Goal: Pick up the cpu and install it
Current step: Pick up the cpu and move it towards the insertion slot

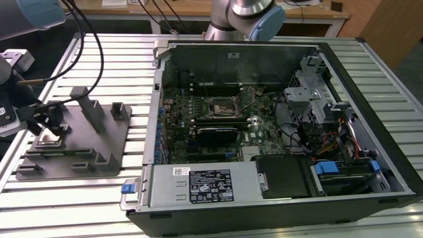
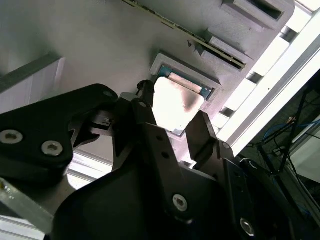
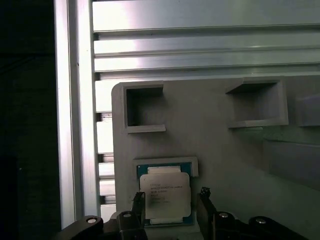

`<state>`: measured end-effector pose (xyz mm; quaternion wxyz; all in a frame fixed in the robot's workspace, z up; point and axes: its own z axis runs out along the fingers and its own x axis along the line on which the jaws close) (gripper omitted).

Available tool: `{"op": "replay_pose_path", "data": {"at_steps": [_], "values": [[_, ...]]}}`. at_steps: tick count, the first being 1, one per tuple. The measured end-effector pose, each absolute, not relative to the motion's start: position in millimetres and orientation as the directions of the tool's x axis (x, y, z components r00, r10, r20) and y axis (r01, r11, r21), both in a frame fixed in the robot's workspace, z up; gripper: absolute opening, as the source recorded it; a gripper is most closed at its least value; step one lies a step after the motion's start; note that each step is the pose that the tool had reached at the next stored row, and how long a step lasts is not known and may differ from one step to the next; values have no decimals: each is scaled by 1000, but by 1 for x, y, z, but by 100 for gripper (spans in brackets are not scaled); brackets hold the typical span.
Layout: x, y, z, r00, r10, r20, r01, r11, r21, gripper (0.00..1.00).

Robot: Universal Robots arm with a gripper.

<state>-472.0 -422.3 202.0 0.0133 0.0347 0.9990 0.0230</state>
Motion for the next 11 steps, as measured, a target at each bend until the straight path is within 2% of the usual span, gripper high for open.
{"op": "replay_pose_path", "data": {"at_steps": [11], "values": [[-472,-421,195,-997,70,-25,69,997,45,53]]}}
